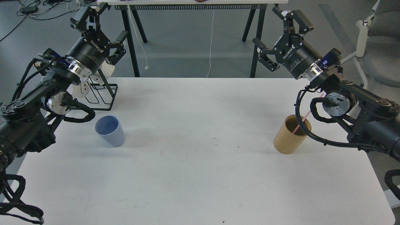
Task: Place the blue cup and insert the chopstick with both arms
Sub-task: 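Move the left gripper down toward the blue cup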
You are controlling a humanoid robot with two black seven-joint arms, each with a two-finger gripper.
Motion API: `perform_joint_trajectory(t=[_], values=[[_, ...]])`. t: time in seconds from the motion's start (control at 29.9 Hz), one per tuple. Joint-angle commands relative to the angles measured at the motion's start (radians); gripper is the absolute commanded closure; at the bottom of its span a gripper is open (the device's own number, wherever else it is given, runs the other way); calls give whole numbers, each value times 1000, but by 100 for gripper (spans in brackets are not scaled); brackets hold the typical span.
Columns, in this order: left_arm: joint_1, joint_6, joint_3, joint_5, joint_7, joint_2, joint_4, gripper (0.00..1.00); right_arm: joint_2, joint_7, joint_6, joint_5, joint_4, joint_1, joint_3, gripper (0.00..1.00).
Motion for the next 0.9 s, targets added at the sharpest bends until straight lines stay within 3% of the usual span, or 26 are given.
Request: perform_joint_trajectory(t=[0.0, 0.43, 0.6, 0.74, 0.87], values=[[0, 0, -16, 0, 0, 15, -6, 0, -8, 0, 0, 1, 0, -1, 0, 1], [-5, 0, 5, 33, 0, 68, 43, 0, -11, 0, 0, 0, 7, -1, -2, 1], [-11, 0, -71, 12, 0, 66, 45, 0, -11, 0, 0, 1, 11, -6, -2, 1], [-3, 0, -142, 21, 0, 71, -15, 0, -11, 0, 0, 0, 13, -9, 0, 1], [-11, 0, -128, 53, 0, 167, -182, 0, -12, 0, 0, 0, 13, -9, 0, 1]])
